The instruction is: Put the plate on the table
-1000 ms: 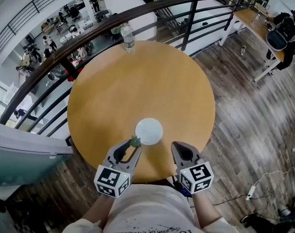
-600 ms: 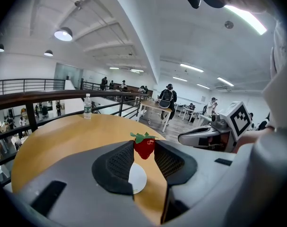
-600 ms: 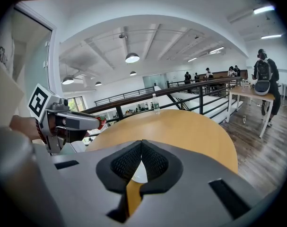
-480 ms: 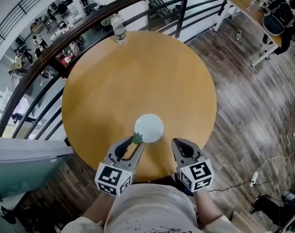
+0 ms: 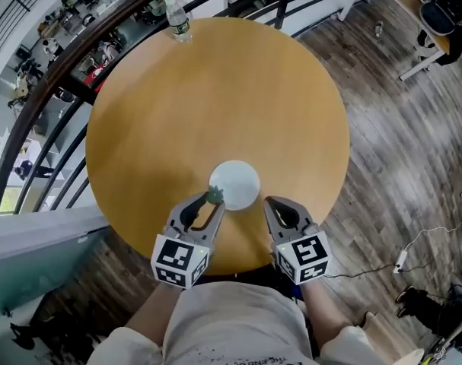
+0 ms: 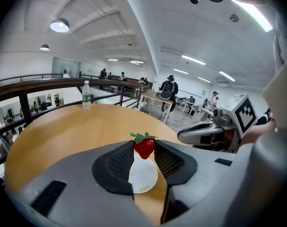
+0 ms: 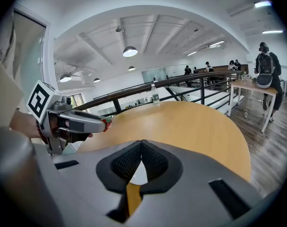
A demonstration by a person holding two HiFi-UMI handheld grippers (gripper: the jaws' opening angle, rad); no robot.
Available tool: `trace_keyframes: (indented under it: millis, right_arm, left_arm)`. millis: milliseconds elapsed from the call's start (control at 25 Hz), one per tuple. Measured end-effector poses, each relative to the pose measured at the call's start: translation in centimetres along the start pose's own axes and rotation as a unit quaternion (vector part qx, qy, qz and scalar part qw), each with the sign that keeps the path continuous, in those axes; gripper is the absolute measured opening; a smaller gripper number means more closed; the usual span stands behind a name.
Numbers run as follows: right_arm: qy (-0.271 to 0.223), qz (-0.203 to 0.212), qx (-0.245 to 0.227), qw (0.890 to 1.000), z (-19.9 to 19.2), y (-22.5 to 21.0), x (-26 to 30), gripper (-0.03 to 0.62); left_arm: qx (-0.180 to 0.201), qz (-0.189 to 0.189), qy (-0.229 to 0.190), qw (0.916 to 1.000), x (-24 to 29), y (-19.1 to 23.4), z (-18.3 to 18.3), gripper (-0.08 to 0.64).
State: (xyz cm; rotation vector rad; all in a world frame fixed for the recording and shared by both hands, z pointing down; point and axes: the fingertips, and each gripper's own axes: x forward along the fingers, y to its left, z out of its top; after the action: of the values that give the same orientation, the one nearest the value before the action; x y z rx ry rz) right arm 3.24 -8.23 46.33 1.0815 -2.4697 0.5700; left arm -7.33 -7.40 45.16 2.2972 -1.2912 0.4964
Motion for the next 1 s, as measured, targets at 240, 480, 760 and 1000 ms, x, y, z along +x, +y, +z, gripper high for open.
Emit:
trace_keyframes:
  millis: [240, 480, 760, 1000]
  right_arm:
    - [0.01, -0.012, 0.01, 1.0, -1.6, -1.5, 1.9, 0.02]
    - [0.013, -0.028, 0.021, 0.999, -3.0, -2.8, 3.4, 0.02]
    - [0.027, -0.027, 0.034, 0.999, -5.2, -3.4, 4.2, 0.02]
    - [0.039, -0.033, 0.043, 0.998, -7.2, -3.8, 4.6, 0.02]
  left_arm:
    - [0.007, -0.001, 0.012, 0.9999, 2.1, 1.4, -1.4, 0.149]
    - [0.026, -0.005, 0.034, 0.9991, 4.4, 2.3, -3.6, 0.149]
    - [0.07, -0.01, 0.08, 0.9942, 7.1, 2.3, -7.0, 0.149]
    - [0.078, -0.014, 0.105, 0.9914, 8.9, 2.9, -9.1, 0.15]
